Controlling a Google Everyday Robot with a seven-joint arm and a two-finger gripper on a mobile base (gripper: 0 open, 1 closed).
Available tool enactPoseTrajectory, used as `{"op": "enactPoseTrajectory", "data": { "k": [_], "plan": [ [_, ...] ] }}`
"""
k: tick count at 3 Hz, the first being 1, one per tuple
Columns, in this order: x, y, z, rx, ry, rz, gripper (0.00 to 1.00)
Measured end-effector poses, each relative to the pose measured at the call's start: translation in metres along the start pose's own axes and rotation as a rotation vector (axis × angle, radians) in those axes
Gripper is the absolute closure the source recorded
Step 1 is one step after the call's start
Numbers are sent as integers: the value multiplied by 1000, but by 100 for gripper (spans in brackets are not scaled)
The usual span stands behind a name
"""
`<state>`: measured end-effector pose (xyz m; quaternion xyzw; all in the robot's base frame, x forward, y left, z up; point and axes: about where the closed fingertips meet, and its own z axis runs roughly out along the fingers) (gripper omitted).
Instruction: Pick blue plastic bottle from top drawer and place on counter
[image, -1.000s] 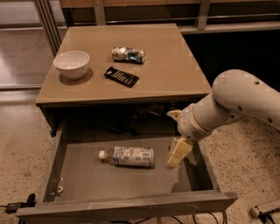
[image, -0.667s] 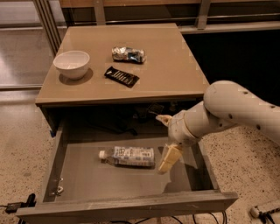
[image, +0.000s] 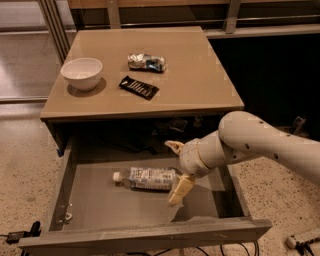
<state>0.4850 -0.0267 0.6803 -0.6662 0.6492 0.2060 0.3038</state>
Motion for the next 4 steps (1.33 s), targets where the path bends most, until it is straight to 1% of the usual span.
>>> {"op": "enactPoseTrajectory", "data": {
  "k": [1,2,3,4],
  "plan": [
    [12,1,25,9,31,27,0],
    [43,-7,60,18,99,99,0],
    [43,-7,60,18,100,101,0],
    [43,-7,60,18,100,101,14]
  ]
}}
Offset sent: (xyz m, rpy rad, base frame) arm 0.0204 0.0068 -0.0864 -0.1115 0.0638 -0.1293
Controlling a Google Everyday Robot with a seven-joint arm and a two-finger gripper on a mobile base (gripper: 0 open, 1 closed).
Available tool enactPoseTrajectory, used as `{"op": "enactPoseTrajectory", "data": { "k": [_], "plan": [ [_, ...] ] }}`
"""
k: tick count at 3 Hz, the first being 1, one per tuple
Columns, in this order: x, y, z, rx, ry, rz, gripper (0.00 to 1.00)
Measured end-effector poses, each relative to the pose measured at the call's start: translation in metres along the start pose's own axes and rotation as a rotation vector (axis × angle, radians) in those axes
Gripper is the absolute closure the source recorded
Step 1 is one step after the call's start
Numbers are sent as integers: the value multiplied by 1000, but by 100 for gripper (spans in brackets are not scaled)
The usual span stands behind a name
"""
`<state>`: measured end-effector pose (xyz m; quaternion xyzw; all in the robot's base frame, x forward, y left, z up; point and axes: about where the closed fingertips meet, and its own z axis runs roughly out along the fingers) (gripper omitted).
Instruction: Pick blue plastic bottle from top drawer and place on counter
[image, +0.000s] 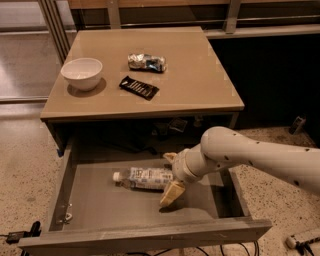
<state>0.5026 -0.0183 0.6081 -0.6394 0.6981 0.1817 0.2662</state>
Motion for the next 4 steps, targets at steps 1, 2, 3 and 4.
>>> {"op": "enactPoseTrajectory", "data": {
  "k": [1,2,3,4],
  "plan": [
    [0,0,0,0,0,0,37],
    [0,0,0,0,0,0,60],
    [0,0,0,0,0,0,84],
    [0,0,0,-1,0,-1,100]
  ]
}}
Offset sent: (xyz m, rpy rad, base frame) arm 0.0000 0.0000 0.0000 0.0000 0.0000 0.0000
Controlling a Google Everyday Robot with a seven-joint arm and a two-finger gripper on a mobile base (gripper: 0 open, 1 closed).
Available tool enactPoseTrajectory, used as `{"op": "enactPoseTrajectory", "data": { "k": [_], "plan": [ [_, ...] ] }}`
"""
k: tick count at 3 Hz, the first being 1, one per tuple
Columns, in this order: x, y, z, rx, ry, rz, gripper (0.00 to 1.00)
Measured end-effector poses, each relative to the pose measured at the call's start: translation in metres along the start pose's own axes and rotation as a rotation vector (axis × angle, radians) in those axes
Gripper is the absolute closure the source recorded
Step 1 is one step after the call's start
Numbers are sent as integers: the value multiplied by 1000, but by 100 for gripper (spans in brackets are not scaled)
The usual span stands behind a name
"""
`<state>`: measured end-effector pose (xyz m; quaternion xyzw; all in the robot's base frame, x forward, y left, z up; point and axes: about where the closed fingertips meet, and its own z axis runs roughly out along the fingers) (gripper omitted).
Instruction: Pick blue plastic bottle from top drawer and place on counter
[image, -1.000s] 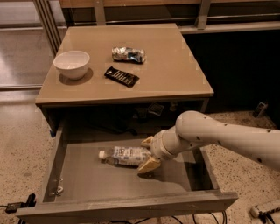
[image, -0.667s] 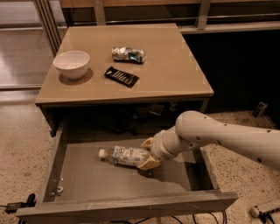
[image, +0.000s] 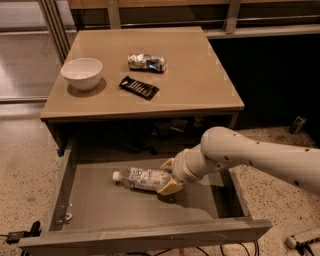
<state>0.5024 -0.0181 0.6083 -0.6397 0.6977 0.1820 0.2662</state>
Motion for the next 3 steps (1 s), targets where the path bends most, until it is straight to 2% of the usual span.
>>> {"op": "enactPoseTrajectory", "data": {
  "k": [1,2,3],
  "plan": [
    [-5,-1,-16,-4,3,-8,100],
    [-12,-3,-57,32,3,-26,100],
    [-22,-8,-116,88,2,-57,100]
  ]
}}
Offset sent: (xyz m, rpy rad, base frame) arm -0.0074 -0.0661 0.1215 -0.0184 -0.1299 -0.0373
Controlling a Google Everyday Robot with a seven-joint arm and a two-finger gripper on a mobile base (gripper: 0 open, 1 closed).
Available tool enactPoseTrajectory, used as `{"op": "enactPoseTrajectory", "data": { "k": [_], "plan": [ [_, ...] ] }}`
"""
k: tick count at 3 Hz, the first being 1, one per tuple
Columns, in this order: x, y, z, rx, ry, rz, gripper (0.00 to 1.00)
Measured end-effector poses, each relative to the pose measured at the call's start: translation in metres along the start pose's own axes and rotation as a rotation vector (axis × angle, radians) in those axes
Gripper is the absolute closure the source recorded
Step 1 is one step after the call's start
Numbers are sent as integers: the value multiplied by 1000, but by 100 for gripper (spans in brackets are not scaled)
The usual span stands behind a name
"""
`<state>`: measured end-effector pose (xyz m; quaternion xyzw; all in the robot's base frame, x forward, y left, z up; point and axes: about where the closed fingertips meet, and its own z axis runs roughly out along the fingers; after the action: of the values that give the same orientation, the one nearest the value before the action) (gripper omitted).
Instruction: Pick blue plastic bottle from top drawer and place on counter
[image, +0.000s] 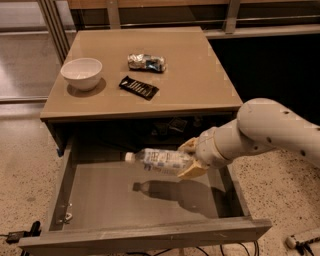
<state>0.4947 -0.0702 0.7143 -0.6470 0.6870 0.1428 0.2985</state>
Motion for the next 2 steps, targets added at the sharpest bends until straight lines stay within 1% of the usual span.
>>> {"op": "enactPoseTrajectory", "data": {
  "k": [1,2],
  "plan": [
    [-8,-10,-41,33,-7,-28,100],
    [-11,-34,-69,26,-15,-34,100]
  ]
}}
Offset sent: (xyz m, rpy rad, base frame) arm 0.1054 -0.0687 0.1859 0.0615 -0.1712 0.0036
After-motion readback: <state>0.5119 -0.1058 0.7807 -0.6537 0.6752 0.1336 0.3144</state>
